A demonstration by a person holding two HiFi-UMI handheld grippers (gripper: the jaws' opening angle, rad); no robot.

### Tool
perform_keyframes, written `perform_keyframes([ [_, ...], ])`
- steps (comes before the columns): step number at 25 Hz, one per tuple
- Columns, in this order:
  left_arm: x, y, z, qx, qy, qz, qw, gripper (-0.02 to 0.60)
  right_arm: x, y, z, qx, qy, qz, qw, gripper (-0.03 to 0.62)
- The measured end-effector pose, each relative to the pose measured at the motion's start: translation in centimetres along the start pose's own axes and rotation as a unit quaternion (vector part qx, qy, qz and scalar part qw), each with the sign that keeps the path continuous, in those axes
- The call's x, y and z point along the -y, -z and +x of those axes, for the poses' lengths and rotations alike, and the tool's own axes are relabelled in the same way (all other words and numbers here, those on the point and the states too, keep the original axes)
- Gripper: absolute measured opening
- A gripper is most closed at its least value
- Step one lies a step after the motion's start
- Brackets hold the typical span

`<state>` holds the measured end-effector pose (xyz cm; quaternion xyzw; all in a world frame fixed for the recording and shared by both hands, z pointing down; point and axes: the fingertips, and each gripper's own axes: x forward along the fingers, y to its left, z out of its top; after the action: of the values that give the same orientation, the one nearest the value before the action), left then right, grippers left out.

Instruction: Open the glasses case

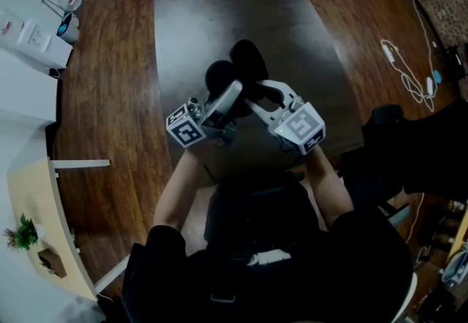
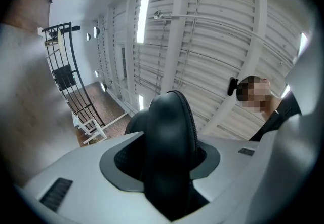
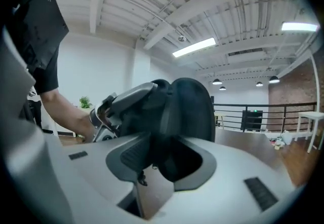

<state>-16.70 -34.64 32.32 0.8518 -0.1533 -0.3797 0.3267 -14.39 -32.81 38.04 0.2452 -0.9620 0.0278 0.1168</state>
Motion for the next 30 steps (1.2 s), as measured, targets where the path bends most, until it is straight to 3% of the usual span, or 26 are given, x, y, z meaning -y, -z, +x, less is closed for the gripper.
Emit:
perform_keyframes([
  [2,-0.1,0.1,-0.2,-0.003,-0.004,-0.009,0.9999,0.197,0.1,-0.1,-0.5,-0.002,0.006,0.008,1.0,0.097],
  [8,-0.5,-0.4,-1.0,-0.003,-0.016,0.021,0.9996,0.23,1.2,-0.1,-0.5,0.007,0.029,0.021,0.999,0.06],
  [12,-1.5,-1.6,-3.5,-0.002,-0.071,0.081,0.9941,0.23,4.5,2.0,-1.5,0.0,0.085,0.106,0.991,0.058],
  [16,-4.0,-2.8,-5.5,-0.016,-0.153,0.151,0.9765,0.226,7.8,9.8,1.0,-0.141,0.156,0.132,0.969,0.058],
  [20,-5.1,-2.6,-6.5,-0.042,-0.191,0.18,0.964,0.179,8.2,18.8,4.8,-0.266,0.169,0.139,0.939,0.058],
  [24,-5.0,-3.4,-8.4,-0.04,-0.211,0.197,0.9567,0.017,6.7,23.7,7.0,-0.315,0.164,0.158,0.921,0.058],
  [30,-5.7,-3.4,-10.1,-0.054,-0.243,0.201,0.9473,-0.006,5.8,25.8,7.7,-0.329,0.169,0.13,0.92,0.094],
])
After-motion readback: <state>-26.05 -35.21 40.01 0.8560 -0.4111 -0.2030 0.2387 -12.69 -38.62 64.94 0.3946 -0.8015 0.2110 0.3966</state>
